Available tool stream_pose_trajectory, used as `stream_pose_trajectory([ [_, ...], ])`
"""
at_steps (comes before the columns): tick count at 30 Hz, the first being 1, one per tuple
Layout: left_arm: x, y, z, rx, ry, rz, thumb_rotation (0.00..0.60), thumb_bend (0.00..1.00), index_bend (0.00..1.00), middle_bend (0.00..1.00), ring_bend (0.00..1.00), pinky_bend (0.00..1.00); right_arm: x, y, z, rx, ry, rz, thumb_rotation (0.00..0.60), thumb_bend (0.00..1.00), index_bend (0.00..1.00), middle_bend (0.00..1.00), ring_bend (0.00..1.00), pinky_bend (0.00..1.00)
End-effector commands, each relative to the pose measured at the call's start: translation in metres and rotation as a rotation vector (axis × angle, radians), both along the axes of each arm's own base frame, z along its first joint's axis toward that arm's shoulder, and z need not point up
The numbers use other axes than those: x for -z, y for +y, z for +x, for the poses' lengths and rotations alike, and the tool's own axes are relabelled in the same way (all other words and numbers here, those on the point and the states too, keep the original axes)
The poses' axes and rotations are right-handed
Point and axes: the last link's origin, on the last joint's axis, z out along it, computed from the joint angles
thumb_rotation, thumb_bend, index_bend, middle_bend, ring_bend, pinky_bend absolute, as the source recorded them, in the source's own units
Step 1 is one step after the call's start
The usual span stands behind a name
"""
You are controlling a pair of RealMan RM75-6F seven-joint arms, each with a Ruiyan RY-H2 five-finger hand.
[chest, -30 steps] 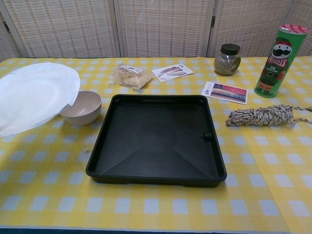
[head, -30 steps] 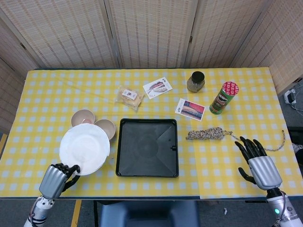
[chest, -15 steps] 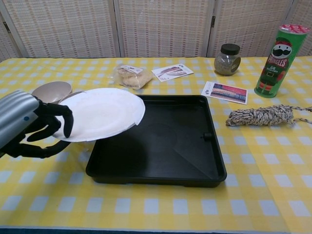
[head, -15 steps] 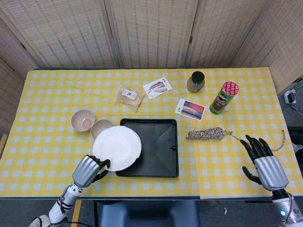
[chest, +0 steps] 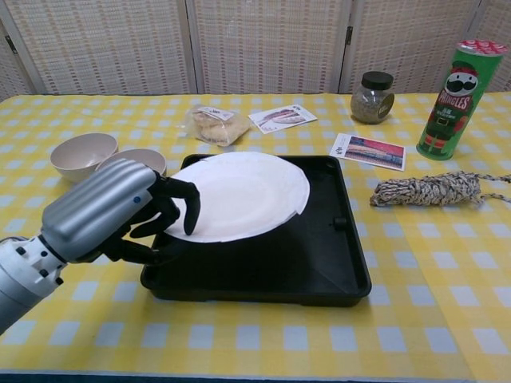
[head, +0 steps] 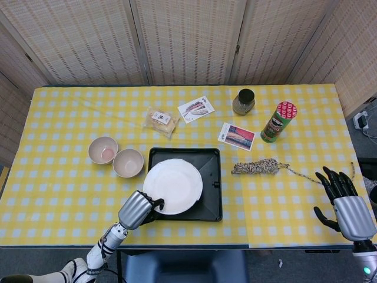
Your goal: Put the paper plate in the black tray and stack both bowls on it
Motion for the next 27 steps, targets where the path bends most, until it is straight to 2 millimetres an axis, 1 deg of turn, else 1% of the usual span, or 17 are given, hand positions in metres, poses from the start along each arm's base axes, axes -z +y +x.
stream_pose_trajectory([
  [1, 0.011, -0.002, 0.007, 0.021, -0.002, -0.033, 0.600, 0.52, 0.65, 1.00, 1.00, 1.00, -0.027, 0.019, -0.006, -0.014, -0.060, -0.077, 0.600, 0.38, 0.00, 0.00, 0.00, 0.00],
  [3, 0.018, -0.004, 0.012, 0.033, -0.010, -0.056, 0.600, 0.52, 0.65, 1.00, 1.00, 1.00, -0.035, 0.028, -0.010, -0.011, -0.061, -0.115, 0.600, 0.38, 0.00, 0.00, 0.00, 0.00],
  [7, 0.028, -0.006, 0.019, 0.058, -0.006, -0.071, 0.600, 0.52, 0.65, 1.00, 1.00, 1.00, -0.042, 0.039, -0.015, 0.002, -0.067, -0.140, 0.600, 0.38, 0.00, 0.00, 0.00, 0.00],
  [12, 0.032, 0.004, 0.020, 0.079, 0.023, -0.034, 0.600, 0.52, 0.65, 1.00, 1.00, 1.00, -0.047, 0.046, -0.020, 0.014, -0.065, -0.156, 0.600, 0.38, 0.00, 0.00, 0.00, 0.00],
  [22, 0.031, 0.024, 0.014, 0.057, 0.040, 0.002, 0.600, 0.52, 0.65, 1.00, 1.00, 1.00, -0.045, 0.045, -0.023, 0.034, -0.056, -0.158, 0.600, 0.38, 0.00, 0.00, 0.00, 0.00],
  [27, 0.035, 0.031, 0.011, 0.033, 0.059, 0.000, 0.600, 0.52, 0.65, 1.00, 1.00, 1.00, -0.043, 0.041, -0.023, 0.042, -0.054, -0.151, 0.600, 0.38, 0.00, 0.00, 0.00, 0.00],
])
